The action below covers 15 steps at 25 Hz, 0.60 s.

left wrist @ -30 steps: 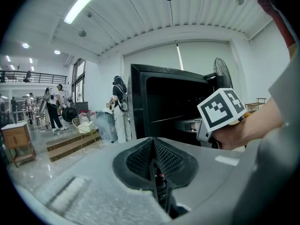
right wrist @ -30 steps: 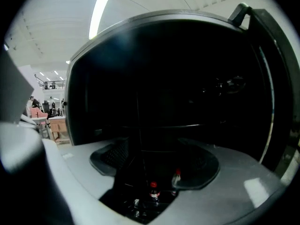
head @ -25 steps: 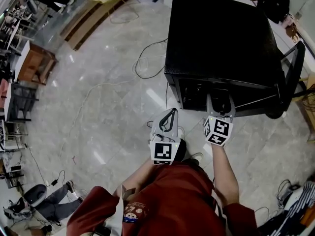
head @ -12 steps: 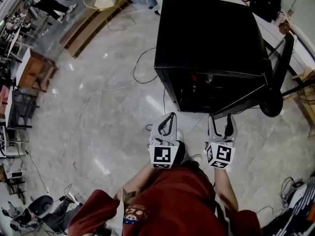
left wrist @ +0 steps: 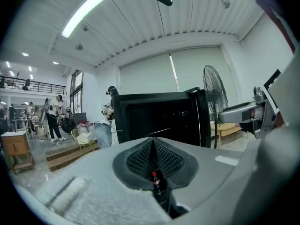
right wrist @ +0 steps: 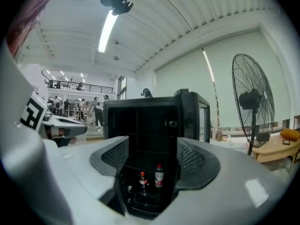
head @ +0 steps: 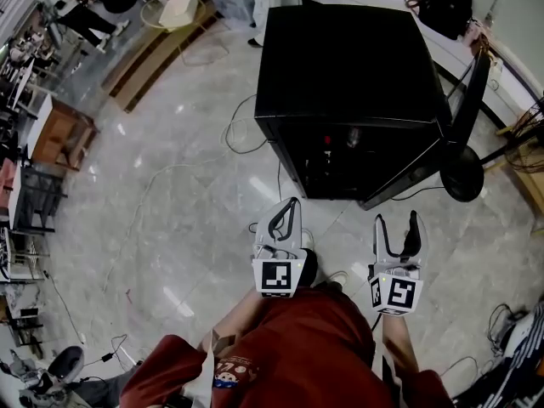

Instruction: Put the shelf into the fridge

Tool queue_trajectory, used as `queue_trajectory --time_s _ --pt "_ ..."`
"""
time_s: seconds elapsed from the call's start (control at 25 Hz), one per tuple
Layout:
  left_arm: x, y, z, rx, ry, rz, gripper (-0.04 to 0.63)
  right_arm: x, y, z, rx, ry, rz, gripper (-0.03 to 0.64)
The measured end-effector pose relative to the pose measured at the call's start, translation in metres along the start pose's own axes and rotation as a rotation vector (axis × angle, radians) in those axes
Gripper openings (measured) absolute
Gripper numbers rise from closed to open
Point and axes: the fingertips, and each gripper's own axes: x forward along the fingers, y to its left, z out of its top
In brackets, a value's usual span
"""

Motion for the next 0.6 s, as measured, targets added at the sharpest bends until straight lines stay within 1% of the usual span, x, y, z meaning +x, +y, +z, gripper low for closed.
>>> queue_trajectory --time_s 0.12,0.2,0.4,0.52,0.6 --pt "-0.003 0.004 0.026 -0.008 -0.057 0.012 0.006 -0.004 -0.004 0.025 -0.003 -0.042 0.0 0.295" --pt "-0.006 0.006 0.04 0.003 -0.084 0.02 0.006 -0.005 -0.007 0.042 -0.013 -0.076 -0.004 0.295" --pt "-0.009 0.014 0.072 0.021 -0.169 0.042 0.006 -0.004 -0.01 0.079 -0.07 -0.162 -0.017 0.295" --pt "-0.011 0.022 0.089 0.029 -0.198 0.051 0.006 -0.002 -0.009 0.101 -0.087 -0.199 -0.015 0.295" --pt "-0.011 0.024 0.096 0.054 -0.21 0.051 0.006 -0.001 -0.01 0.109 -0.102 -0.215 -0.01 0.295"
